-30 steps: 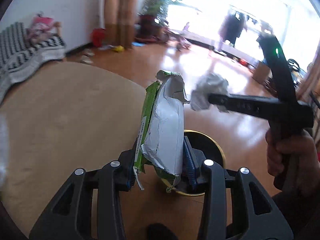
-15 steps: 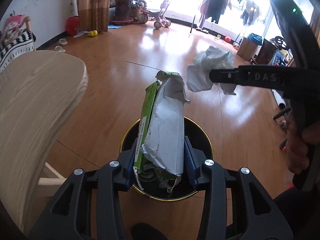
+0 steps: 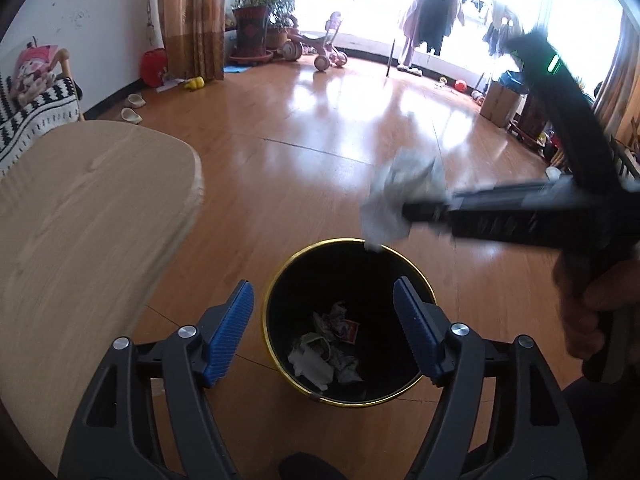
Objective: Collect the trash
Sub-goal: 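Open the left tool to drop the package while the right tool drops the tissue, then move both open tools back over the trash pile on the table, then grasp the green plastic tray with the left tool while the right grasps the clear plastic bag, then carry the green tray and clear plastic bag with both tools over the bin, then open the left tool to drop the tray while the right tool drops the bag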
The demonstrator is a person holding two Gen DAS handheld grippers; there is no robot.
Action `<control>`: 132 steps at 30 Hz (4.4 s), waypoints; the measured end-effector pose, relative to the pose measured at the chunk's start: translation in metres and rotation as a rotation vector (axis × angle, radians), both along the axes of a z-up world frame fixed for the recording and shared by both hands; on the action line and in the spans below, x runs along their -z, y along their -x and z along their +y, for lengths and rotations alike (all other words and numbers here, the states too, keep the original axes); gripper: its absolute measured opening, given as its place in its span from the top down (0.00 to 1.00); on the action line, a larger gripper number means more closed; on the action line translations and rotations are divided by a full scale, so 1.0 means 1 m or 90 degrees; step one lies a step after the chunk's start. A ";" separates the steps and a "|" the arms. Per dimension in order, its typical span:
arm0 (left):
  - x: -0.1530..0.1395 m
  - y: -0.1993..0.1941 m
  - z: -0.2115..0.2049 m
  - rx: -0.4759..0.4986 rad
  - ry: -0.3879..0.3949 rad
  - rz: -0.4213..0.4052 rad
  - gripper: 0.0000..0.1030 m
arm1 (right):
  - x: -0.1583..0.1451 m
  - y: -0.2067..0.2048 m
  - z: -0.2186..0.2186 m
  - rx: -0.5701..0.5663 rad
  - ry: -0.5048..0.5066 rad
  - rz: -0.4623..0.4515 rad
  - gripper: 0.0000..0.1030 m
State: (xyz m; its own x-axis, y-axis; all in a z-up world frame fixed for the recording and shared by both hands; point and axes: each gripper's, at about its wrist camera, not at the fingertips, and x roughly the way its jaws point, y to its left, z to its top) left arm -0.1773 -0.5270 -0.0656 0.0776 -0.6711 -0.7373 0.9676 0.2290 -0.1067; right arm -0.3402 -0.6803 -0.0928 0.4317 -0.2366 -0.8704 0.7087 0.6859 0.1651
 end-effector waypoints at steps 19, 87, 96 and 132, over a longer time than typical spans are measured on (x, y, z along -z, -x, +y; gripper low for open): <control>-0.058 -0.082 0.122 -0.152 0.069 -0.011 0.21 | 0.015 -0.044 0.018 -0.038 -0.020 0.089 0.41; -0.054 -0.220 0.293 -0.495 -0.008 -0.018 0.66 | -0.097 -0.271 0.248 -0.300 0.094 -0.106 0.77; -0.066 -0.151 0.183 -0.364 0.029 0.001 0.66 | -0.097 -0.145 0.125 -0.141 0.114 -0.100 0.77; 0.015 0.012 -0.027 -0.026 -0.033 0.080 0.41 | -0.035 0.018 -0.007 0.078 0.052 -0.019 0.77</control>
State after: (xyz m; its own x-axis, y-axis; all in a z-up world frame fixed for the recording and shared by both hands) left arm -0.1896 -0.5537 -0.0804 0.0095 -0.6299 -0.7766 0.9370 0.2768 -0.2130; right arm -0.3579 -0.6876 -0.0577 0.4209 -0.3588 -0.8331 0.7838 0.6063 0.1348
